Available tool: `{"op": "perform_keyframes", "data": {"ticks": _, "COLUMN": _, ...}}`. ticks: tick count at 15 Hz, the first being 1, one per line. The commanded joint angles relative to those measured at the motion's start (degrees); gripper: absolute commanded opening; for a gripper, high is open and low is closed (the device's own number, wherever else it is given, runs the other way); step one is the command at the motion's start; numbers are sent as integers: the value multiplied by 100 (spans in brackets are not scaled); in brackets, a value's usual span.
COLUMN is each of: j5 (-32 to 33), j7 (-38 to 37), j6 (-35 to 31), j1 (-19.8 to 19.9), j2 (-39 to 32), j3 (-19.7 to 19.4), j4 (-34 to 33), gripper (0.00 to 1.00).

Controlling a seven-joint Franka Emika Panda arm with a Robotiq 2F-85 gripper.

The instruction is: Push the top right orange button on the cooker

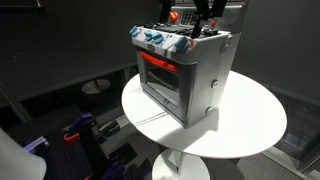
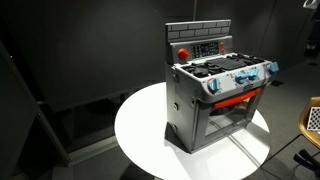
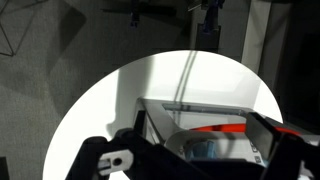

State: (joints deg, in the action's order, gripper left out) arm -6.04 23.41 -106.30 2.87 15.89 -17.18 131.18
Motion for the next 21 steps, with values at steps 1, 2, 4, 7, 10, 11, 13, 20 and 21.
{"op": "perform_keyframes", "data": {"ticks": 1, "j5": -114, "j7": -193, "j6": -141, "j1": 152, "j2": -104, "j3": 237, "j4": -173, "gripper": 100}}
{"op": "perform_keyframes", "data": {"ticks": 2, "j5": -131, "j7": -221, "j6": -159, "j1": 148, "j2": -112, "j3": 274, "j4": -209, "gripper": 100}}
{"op": "perform_keyframes", "data": {"ticks": 4, "j5": -157, "j7": -345, "j6": -272, "j1": 123, "j2": -122, "j3": 371, "j4": -268, "gripper": 100}}
{"op": "perform_keyframes", "data": {"ticks": 7, "j5": -199, "j7": -606, "j6": -573, "j1": 96, "j2": -154, "j3": 532, "j4": -339, "gripper": 100}}
{"op": "perform_keyframes", "data": {"ticks": 10, "j5": -211, "j7": -920, "j6": -889, "j1": 89, "j2": -267, "j3": 674, "j4": -486, "gripper": 100}}
{"op": "perform_keyframes", "data": {"ticks": 11, "j5": -195, "j7": -1074, "j6": -1020, "j1": 94, "j2": -337, "j3": 725, "j4": -552, "gripper": 100}}
{"op": "perform_keyframes", "data": {"ticks": 13, "j5": -123, "j7": -1375, "j6": -1254, "j1": 105, "j2": -470, "j3": 816, "j4": -675, "gripper": 100}}
{"op": "perform_keyframes", "data": {"ticks": 20, "j5": 171, "j7": -2660, "j6": -2255, "j1": 123, "j2": -1138, "j3": 1108, "j4": -1138, "gripper": 100}}
{"op": "perform_keyframes", "data": {"ticks": 21, "j5": 247, "j7": -2834, "j6": -2329, "j1": 120, "j2": -1239, "j3": 1139, "j4": -1219, "gripper": 100}}
